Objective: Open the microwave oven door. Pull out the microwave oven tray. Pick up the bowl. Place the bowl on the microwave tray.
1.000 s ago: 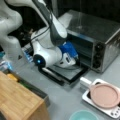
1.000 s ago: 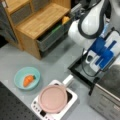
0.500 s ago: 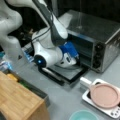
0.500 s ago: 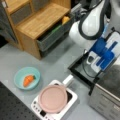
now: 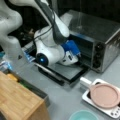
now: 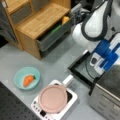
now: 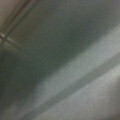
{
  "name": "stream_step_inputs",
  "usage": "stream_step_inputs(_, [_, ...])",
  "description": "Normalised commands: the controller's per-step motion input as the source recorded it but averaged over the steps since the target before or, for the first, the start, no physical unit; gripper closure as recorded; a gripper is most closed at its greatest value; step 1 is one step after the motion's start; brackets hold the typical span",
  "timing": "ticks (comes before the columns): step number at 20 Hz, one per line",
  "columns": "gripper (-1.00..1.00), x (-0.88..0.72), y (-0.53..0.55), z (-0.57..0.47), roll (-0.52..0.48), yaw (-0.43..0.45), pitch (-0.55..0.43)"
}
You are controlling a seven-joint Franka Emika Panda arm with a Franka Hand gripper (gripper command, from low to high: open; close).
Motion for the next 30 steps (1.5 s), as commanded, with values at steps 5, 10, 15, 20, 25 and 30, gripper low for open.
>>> stream_step_inputs(5, [1.00,-0.02,0.09,-0.15,0.053,-0.180,-0.125])
stream_step_inputs(10, [1.00,0.01,0.00,-0.16,0.050,-0.155,-0.157])
stream_step_inputs(15, [1.00,0.03,-0.05,-0.17,0.038,-0.153,-0.145])
stream_step_inputs(20, [1.00,0.06,-0.14,-0.15,-0.019,-0.156,-0.134])
stream_step_inputs(25, [1.00,0.14,-0.38,-0.11,-0.095,-0.088,-0.148])
stream_step_inputs(30, [1.00,0.24,-0.59,-0.11,-0.100,-0.018,-0.162])
